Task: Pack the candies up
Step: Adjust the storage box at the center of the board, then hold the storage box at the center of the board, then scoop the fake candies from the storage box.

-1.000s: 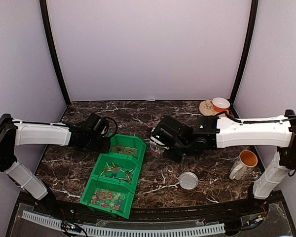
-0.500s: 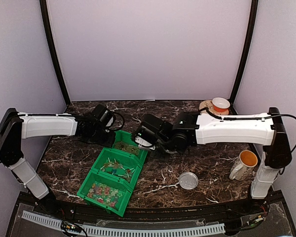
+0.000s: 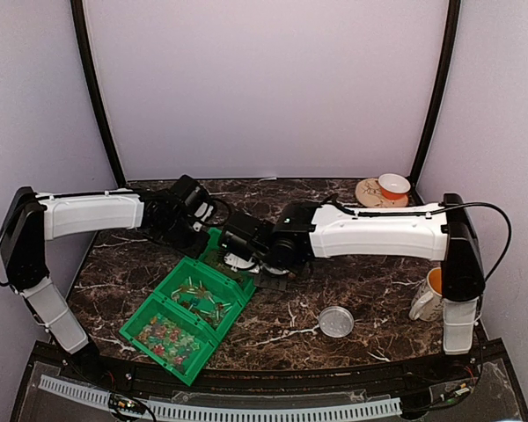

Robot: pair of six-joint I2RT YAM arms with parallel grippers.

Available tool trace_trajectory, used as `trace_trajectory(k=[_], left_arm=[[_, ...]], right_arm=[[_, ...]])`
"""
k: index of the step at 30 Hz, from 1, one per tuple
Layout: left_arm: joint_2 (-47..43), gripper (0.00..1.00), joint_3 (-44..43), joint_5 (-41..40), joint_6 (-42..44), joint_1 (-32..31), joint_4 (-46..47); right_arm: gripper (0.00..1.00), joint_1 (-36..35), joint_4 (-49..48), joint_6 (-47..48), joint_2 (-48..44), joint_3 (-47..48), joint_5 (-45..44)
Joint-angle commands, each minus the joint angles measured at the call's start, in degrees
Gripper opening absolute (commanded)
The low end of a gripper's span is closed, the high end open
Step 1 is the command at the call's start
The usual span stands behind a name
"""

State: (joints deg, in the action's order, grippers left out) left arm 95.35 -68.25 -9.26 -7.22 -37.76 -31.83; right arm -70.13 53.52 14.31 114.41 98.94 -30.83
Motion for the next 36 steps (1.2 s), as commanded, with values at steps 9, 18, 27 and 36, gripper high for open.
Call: trace_trajectory(k=[9,18,27,36], left_arm=[[-4.53,0.0,2.55,-0.72,3.54,0.07,2.15],[-6.42,0.0,3.99,0.52,3.04,0.07,3.48],[-8.16,0.0,4.95,0.73,3.09,0.1,4.71],[-10.44,0.0,6.15,3.35,4.21,0.06,7.24]], right_arm=[[0.0,-0.75,9.7,1.16,13.17,15.9,-9.79],[0.0,-3.16,7.14,7.85,18.19,17.78,-7.12],[0.0,-2.75,-1.76,13.99,13.02,11.59,9.74],[0.0,2.74,-10.61,7.37,12.69,6.4,22.79]])
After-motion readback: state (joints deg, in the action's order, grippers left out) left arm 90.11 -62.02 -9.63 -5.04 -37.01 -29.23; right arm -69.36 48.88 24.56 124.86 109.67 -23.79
